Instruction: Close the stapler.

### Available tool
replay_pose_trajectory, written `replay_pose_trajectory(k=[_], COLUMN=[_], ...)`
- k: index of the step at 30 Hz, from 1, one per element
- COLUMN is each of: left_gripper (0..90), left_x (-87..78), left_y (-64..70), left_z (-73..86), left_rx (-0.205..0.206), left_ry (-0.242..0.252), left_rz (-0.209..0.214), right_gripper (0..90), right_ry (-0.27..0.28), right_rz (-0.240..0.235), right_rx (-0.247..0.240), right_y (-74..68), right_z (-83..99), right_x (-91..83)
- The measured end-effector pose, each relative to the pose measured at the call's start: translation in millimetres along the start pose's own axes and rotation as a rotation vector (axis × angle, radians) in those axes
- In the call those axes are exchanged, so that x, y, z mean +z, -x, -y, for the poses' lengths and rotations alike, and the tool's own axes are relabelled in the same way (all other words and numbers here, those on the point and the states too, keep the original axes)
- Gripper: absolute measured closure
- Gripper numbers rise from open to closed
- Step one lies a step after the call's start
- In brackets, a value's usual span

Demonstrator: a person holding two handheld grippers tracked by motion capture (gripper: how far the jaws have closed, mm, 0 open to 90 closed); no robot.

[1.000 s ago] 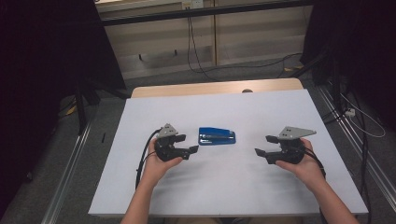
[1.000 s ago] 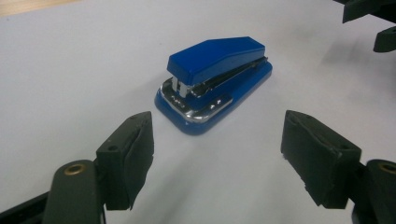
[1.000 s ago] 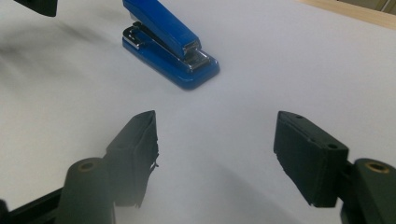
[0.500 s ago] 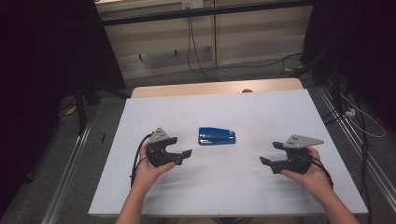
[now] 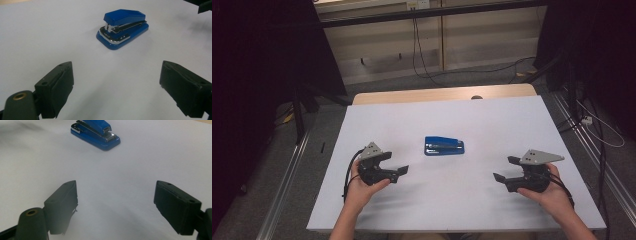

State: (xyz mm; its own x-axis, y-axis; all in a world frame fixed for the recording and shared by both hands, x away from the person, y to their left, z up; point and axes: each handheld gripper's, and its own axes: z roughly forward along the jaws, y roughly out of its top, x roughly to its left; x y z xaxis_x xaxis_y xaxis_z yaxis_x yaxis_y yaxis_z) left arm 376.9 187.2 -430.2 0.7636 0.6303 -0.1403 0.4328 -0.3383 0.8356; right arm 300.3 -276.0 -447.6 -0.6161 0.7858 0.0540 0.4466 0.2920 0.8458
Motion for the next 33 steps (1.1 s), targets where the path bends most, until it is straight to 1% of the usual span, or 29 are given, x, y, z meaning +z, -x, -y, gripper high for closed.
replay_pose_trajectory(k=[3, 7, 9, 10, 11, 13, 14, 15, 16, 22, 27, 31, 33], left_gripper=[11.7, 11.5, 11.4, 11.3, 11.0, 10.8, 10.6, 10.6, 10.6, 10.4, 10.4, 10.4, 10.3], left_x=[-4.3, -7.6, -9.6, -10.4, -11.7, -13.9, -14.9, -16.5, -17.6, -24.2, -29.4, -32.8, -33.9], left_y=[-1.3, -2.2, -3.3, -3.1, -3.8, -4.3, -4.5, -5.7, -5.6, -7.9, -10.0, -11.5, -12.2], left_z=[2.1, 5.6, 7.3, 8.3, 9.4, 11.0, 11.9, 12.9, 13.8, 18.8, 23.3, 25.6, 26.2], left_rx=[-0.003, -0.008, 0.002, -0.006, 0.004, 0.000, -0.008, -0.004, -0.012, -0.014, -0.009, -0.020, -0.019], left_ry=[0.009, 0.003, -0.004, -0.001, -0.005, -0.006, -0.002, -0.004, -0.004, -0.005, -0.011, -0.006, -0.003], left_rz=[-0.003, -0.005, -0.009, -0.009, -0.012, -0.018, -0.017, -0.019, -0.020, -0.023, -0.033, -0.037, -0.037], right_gripper=[19.1, 19.0, 18.7, 18.7, 18.6, 18.6, 18.6, 18.6, 18.5, 18.4, 18.4, 18.3, 18.3], right_ry=[-0.003, -0.009, -0.008, -0.008, -0.008, -0.012, -0.012, -0.012, -0.010, -0.011, -0.013, -0.010, -0.011], right_rz=[-0.001, -0.001, 0.001, 0.002, 0.000, 0.001, 0.000, -0.001, 0.000, 0.000, 0.000, 0.001, 0.002], right_rx=[0.001, -0.005, -0.005, -0.005, -0.004, -0.006, -0.008, -0.007, -0.007, -0.009, -0.012, -0.014, -0.015], right_y=[-0.2, -1.9, -2.4, -2.6, -2.8, -3.3, -3.3, -3.5, -3.5, -4.1, -4.2, -5.2, -5.4], right_z=[2.3, 4.8, 5.3, 5.6, 5.9, 6.8, 7.1, 7.3, 7.6, 9.1, 9.3, 8.9, 9.6], right_x=[-1.7, -3.5, -5.0, -5.5, -5.9, -7.0, -7.3, -7.9, -8.6, -11.1, -11.8, -12.6, -13.5])
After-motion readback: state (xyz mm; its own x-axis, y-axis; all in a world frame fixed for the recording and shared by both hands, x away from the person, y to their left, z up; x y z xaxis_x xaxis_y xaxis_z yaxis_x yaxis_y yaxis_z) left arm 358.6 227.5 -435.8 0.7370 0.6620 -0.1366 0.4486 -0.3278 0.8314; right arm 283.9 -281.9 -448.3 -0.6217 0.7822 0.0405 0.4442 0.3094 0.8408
